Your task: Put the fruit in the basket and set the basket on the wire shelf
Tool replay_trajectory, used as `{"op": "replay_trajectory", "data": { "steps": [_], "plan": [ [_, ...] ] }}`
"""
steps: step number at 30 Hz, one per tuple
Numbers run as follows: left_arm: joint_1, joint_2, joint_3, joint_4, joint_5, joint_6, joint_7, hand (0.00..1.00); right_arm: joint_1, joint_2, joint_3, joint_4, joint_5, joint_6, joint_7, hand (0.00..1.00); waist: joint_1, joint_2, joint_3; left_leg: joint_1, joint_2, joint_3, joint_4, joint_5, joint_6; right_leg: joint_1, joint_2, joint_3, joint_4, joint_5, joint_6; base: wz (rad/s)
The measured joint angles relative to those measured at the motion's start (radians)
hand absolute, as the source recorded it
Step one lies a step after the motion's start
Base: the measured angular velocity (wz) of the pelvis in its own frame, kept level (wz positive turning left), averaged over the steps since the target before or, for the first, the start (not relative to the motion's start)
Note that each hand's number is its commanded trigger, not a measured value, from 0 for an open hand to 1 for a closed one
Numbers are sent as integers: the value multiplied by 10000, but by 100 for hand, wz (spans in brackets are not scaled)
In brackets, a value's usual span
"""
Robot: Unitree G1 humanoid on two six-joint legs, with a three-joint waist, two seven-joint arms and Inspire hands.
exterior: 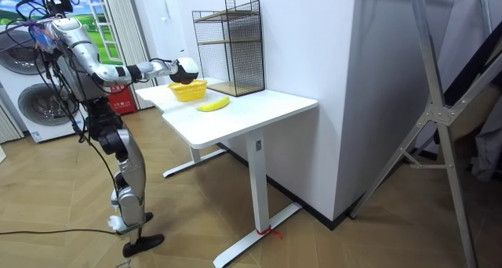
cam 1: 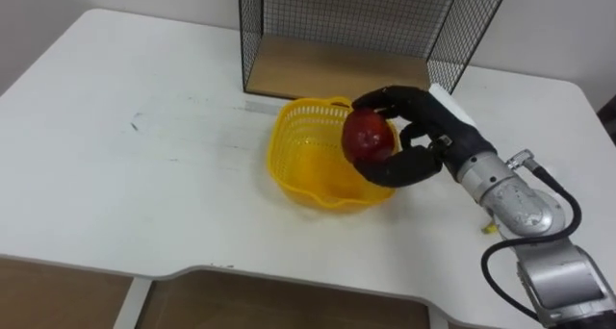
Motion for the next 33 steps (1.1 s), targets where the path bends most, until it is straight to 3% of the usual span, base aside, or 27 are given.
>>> {"op": "replay_trajectory", "data": {
  "steps": [33],
  "plan": [
    [4, -19, -365, -4, 4, 4, 30, 0, 1, 4, 38, 344, 17, 3, -13, 0, 4, -2, -50, 23, -13, -137, 55, 1, -2, 152, -14, -125, -1, 2, -3, 0]
  ]
}}
